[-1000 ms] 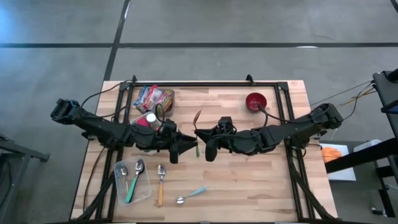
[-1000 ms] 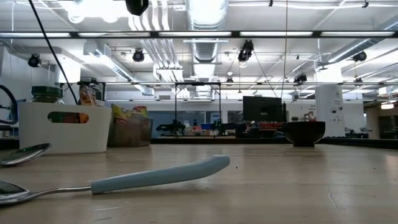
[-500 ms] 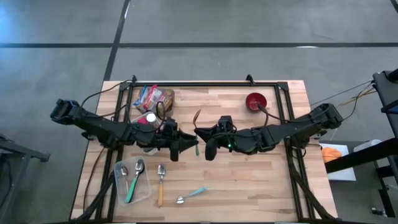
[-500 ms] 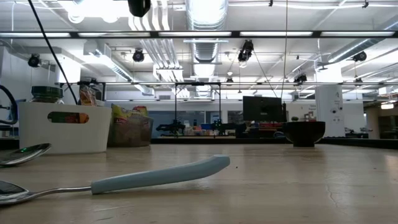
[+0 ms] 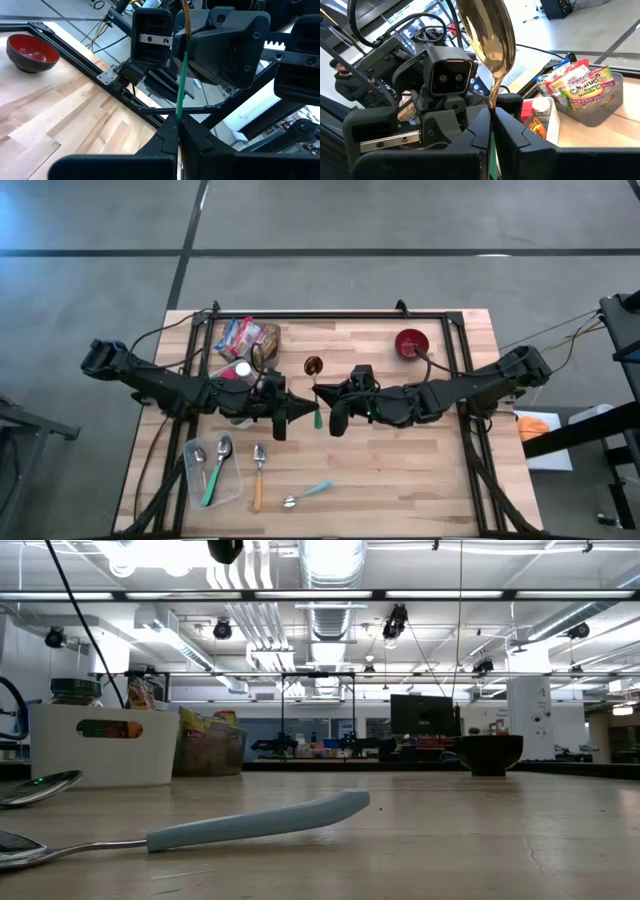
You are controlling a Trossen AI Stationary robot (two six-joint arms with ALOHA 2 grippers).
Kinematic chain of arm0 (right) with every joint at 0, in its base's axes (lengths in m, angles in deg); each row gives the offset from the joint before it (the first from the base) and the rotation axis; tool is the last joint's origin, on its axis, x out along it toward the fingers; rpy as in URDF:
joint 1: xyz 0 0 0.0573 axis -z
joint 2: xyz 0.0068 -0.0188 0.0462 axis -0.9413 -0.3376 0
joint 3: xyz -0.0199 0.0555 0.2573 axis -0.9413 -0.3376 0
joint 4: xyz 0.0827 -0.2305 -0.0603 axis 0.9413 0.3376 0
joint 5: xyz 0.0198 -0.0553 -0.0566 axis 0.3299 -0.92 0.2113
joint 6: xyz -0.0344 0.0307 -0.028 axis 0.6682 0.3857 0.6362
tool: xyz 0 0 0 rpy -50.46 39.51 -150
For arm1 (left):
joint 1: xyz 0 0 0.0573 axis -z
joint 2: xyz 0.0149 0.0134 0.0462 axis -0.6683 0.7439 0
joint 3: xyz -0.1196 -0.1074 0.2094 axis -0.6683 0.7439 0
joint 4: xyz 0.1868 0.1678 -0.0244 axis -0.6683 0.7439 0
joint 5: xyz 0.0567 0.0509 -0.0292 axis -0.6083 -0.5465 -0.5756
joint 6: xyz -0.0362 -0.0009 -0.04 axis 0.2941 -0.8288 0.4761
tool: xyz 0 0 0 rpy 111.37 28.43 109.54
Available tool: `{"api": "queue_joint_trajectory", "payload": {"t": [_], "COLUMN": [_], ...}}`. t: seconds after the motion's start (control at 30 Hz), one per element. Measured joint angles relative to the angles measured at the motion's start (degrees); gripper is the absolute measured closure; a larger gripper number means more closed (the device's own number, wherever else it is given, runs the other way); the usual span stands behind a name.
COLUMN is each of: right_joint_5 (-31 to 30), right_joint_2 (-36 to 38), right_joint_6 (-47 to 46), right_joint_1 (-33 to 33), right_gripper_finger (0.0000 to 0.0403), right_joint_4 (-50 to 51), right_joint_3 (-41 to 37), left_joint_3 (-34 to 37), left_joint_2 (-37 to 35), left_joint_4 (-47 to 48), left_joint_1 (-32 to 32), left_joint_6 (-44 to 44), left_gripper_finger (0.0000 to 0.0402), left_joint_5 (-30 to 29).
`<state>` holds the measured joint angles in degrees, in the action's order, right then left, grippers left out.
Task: Pick & Place Food Item
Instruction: Put the green spoon into the transparent bin
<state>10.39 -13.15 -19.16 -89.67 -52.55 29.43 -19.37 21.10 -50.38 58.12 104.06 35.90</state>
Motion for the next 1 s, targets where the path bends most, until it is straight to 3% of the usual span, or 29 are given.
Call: {"api": "queue_joint_trajectory", "payload": {"t": [0.33,0.73,1.0], "right_joint_5": [0.0,2.07,1.72], "right_joint_2": [0.0,0.02,0.15], "right_joint_6": [0.15,2.18,2.91], "right_joint_1": [0.0,0.02,0.02], "right_gripper_finger": [0.0382,0.0201,0.014], "right_joint_4": [0.17,-0.02,0.64], "right_joint_3": [0.0,0.02,0.02], "left_joint_3": [0.0,0.0,-0.03], "left_joint_2": [-0.01,-2.57,-11.41], "left_joint_4": [-0.03,4.03,19.86], "left_joint_1": [0.0,-0.11,2.47], "left_joint_6": [1.69,4.87,9.19], "left_gripper_finger": [0.0401,0.0401,0.0401], "left_joint_5": [0.23,0.7,1.18]}}
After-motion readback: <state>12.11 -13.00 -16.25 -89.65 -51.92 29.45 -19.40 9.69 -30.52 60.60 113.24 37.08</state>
